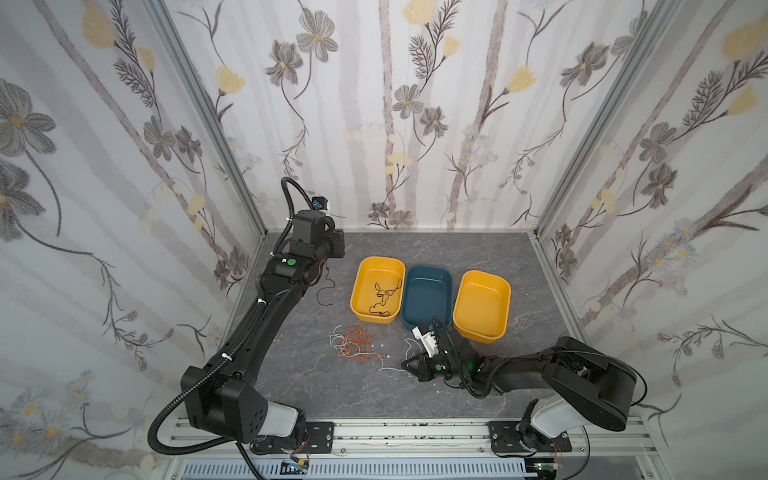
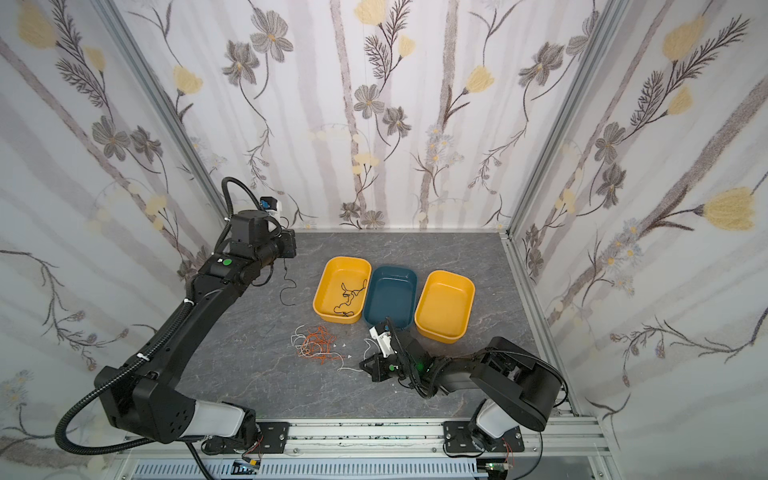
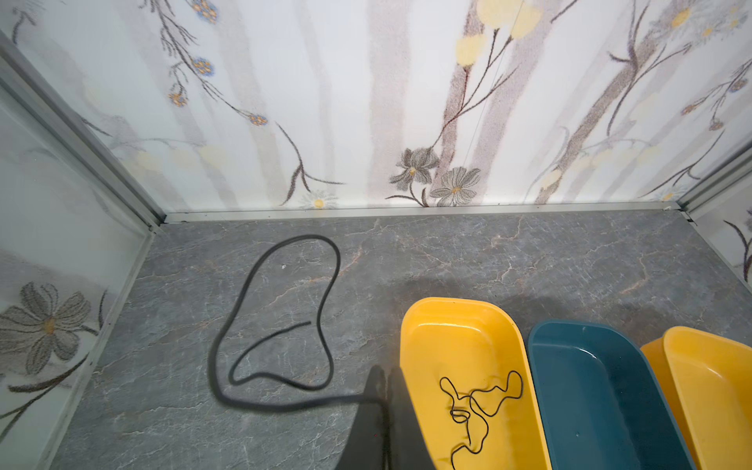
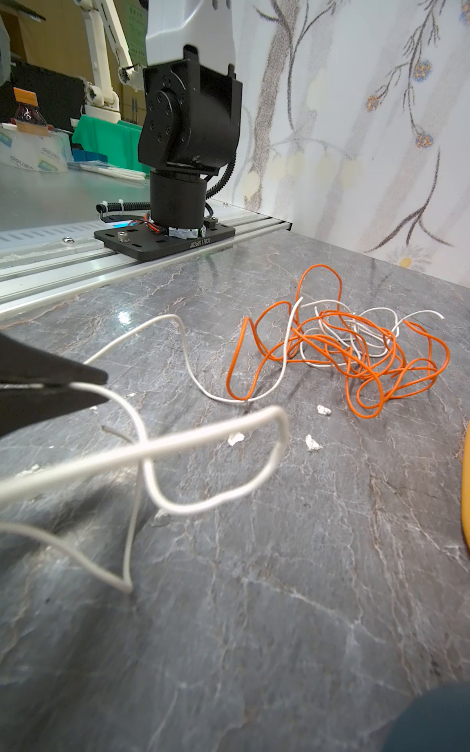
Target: Untangle the cables
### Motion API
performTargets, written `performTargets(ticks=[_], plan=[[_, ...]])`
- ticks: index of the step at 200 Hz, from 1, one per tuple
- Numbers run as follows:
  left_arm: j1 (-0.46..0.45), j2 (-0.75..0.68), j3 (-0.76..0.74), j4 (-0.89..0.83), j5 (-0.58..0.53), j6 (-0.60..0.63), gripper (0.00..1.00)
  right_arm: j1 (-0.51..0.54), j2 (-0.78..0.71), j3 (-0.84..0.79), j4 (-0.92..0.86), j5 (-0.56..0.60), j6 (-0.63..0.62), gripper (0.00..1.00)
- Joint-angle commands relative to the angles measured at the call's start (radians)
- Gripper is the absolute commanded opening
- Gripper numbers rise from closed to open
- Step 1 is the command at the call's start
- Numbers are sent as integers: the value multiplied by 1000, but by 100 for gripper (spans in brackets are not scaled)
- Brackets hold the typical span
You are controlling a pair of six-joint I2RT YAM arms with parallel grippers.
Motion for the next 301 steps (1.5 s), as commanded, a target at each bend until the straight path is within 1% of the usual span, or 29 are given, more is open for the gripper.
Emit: performTargets(ticks=[1, 32, 38, 76, 102, 118, 135, 146, 150, 182, 198, 213, 234, 269, 285, 301], plan=[[3, -8, 23, 20, 49, -30, 0, 0, 6, 6, 33, -3, 6, 0], [-10, -7, 42, 26, 164, -105, 0, 0, 9, 11, 33, -7, 4, 0], [-15, -7, 80, 30, 179, -114, 0, 0, 8, 10, 33, -6, 4, 0], [-75, 20, 137, 44, 228, -152, 0, 0, 5, 8, 33, -4, 6, 0], [-111, 64, 151, 55, 218, -157, 0, 0, 1, 4, 36, -4, 6, 0], [-124, 87, 134, 77, 208, -163, 0, 0, -10, -3, 34, 3, 7, 0], [-135, 101, 74, 137, 196, -177, 0, 0, -14, -14, 38, 9, 9, 0], [-141, 119, 56, 163, 208, -192, 0, 0, -15, -17, 41, 9, 11, 0], [-144, 128, 26, 169, 212, -194, 0, 0, -15, -16, 42, 9, 10, 0], [-201, 193, -28, 194, 207, -203, 0, 0, -13, -18, 44, 7, 11, 0], [-222, 201, -93, 237, 204, -235, 0, 1, -12, -20, 48, 7, 12, 0], [-228, 207, -157, 276, 195, -271, 0, 0, -12, -20, 50, 6, 12, 0], [-228, 231, -199, 286, 179, -296, 0, -4, -11, -26, 54, 1, 12, 0], [-228, 313, -178, 237, 113, -288, 0, -5, -14, -30, 62, 1, 12, 0], [-228, 364, -141, 207, 112, -280, 0, -6, -19, -34, 63, 4, 14, 0], [-228, 404, -111, 185, 118, -280, 5, -7, -25, -36, 59, 9, 15, 0]])
